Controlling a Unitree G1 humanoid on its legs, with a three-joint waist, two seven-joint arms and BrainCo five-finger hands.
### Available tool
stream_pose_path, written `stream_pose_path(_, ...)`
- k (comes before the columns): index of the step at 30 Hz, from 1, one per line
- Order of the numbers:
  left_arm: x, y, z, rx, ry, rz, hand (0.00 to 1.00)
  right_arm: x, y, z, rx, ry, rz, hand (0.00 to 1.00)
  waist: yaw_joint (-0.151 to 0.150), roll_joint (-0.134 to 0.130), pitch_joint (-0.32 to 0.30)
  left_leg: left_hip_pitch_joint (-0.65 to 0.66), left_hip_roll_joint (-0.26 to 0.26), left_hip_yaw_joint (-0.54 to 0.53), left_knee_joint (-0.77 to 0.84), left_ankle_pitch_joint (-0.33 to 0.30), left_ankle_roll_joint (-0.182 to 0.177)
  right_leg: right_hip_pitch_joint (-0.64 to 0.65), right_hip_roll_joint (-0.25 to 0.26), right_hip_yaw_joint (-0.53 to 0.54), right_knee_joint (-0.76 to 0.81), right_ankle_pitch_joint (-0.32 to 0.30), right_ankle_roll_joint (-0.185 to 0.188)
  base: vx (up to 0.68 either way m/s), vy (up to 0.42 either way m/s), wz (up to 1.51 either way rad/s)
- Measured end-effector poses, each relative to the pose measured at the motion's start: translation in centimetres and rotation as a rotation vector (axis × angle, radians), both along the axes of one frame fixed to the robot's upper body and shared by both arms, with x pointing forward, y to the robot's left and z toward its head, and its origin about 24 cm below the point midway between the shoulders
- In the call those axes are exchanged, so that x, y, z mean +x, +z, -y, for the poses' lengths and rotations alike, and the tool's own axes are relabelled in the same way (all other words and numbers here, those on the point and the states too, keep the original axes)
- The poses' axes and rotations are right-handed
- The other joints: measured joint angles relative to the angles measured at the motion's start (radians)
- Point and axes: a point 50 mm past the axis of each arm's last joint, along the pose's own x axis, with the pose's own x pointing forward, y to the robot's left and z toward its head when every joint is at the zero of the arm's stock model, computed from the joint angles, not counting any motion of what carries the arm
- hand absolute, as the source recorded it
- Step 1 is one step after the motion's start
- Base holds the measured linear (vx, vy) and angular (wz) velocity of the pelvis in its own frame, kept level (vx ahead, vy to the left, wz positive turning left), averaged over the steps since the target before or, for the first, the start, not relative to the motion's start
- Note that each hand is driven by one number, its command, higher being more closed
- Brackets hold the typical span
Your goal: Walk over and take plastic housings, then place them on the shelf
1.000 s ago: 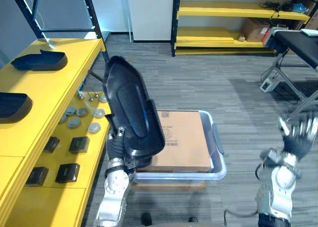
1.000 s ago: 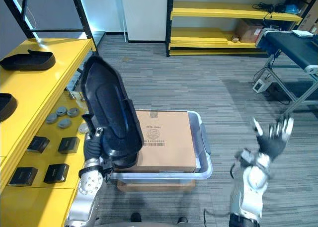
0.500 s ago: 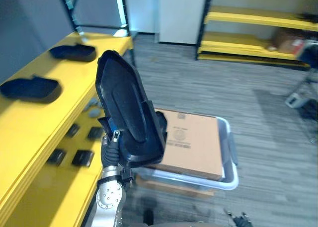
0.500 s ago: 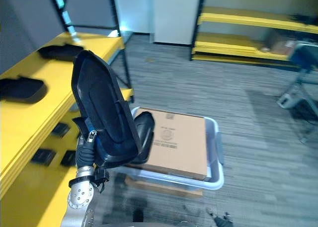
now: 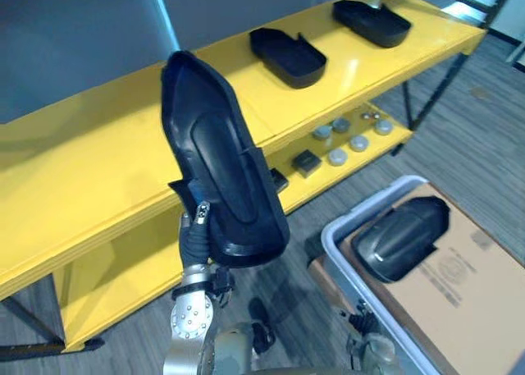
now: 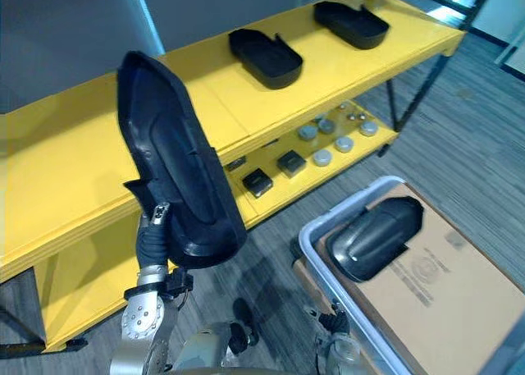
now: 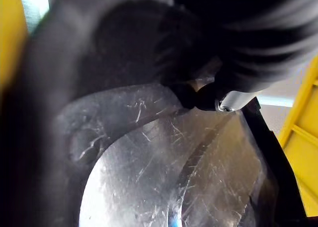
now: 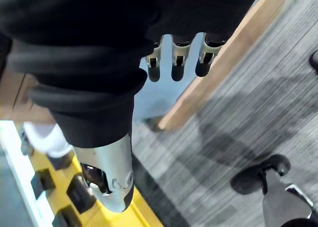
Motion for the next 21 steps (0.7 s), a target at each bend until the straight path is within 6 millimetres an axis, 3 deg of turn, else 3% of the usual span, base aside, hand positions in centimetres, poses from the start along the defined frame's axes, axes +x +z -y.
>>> stream_pose_path(2,0.4,-0.1,0.3,0.028,-0.029,0.001,1.00,0.1,0.0,0.2,-0.008,0.002,-0.001,0.00,-0.005,-0.006,0.000,0.046,-0.016,-0.030,-0.045,0.002,-0.002,-0.112,0.053,0.177,0.056,-0.062,0.020,0.28,0.131,0.56)
stream_pose_path(4,0.5,-0.5,0.2,0.048,-0.030,-0.015,1.00,0.0,0.0,0.5,-0.014,0.001,-0.001,0.00,-0.016,-0.006,0.000,0.098,-0.037,-0.073,-0.069,0.003,0.000,-0.186,0.095,0.244,0.050,-0.091,0.031,0.26,0.089,0.66)
stream_pose_path(5,0.5,-0.8,0.1,0.056,-0.031,-0.024,1.00,-0.1,-0.1,0.4,-0.014,0.000,-0.006,0.00,-0.038,-0.004,0.000,0.122,-0.041,-0.104,-0.069,0.006,0.006,-0.227,0.126,0.277,0.028,-0.100,0.037,0.21,0.004,0.84)
stream_pose_path(9,1.0,-0.8,0.3,0.069,-0.033,-0.026,1.00,-0.6,-0.1,0.5,-0.020,-0.001,-0.012,0.00,-0.052,-0.005,0.000,0.172,-0.040,-0.211,-0.029,-0.010,-0.018,-0.329,0.197,0.417,-0.069,-0.091,0.070,0.26,-0.027,1.10)
stream_pose_path(10,1.0,-0.7,0.6,0.070,-0.033,-0.020,1.00,-1.1,-0.1,0.6,-0.025,-0.001,-0.015,0.00,-0.052,-0.013,-0.006,0.187,-0.040,-0.238,-0.009,-0.034,-0.039,-0.333,0.214,0.478,-0.100,-0.055,0.089,0.23,-0.103,1.24)
stream_pose_path(12,1.0,-0.5,0.9,0.076,-0.045,-0.006,1.00,-1.7,-0.1,0.4,-0.027,0.005,-0.016,0.00,-0.045,-0.038,-0.019,0.190,-0.047,-0.250,0.012,-0.069,-0.017,-0.333,0.211,0.499,-0.103,-0.007,0.094,0.18,-0.151,1.00)
stream_pose_path(14,0.8,-0.7,0.8,0.077,-0.038,-0.017,1.00,-2.2,-0.3,-0.4,-0.016,0.035,-0.031,0.00,-0.010,-0.066,-0.033,0.181,-0.055,-0.269,0.055,-0.112,-0.055,-0.328,0.211,0.502,-0.123,0.040,0.076,0.17,-0.276,0.44)
stream_pose_path(17,0.6,-0.8,1.2,0.061,-0.045,-0.022,1.00,-2.0,0.1,-0.2,-0.026,0.034,-0.003,0.00,-0.002,-0.043,-0.054,0.171,0.021,-0.277,0.068,-0.144,-0.108,-0.287,0.276,0.448,-0.209,0.083,0.059,0.13,-0.237,0.04)
stream_pose_path(21,0.8,-1.0,1.6,0.049,-0.049,-0.038,1.00,-1.7,0.4,-0.1,-0.036,0.040,0.015,0.00,-0.014,-0.032,-0.062,0.201,0.072,-0.276,-0.015,-0.095,-0.177,-0.261,0.338,0.429,-0.303,0.113,0.016,0.20,-0.228,-0.07)
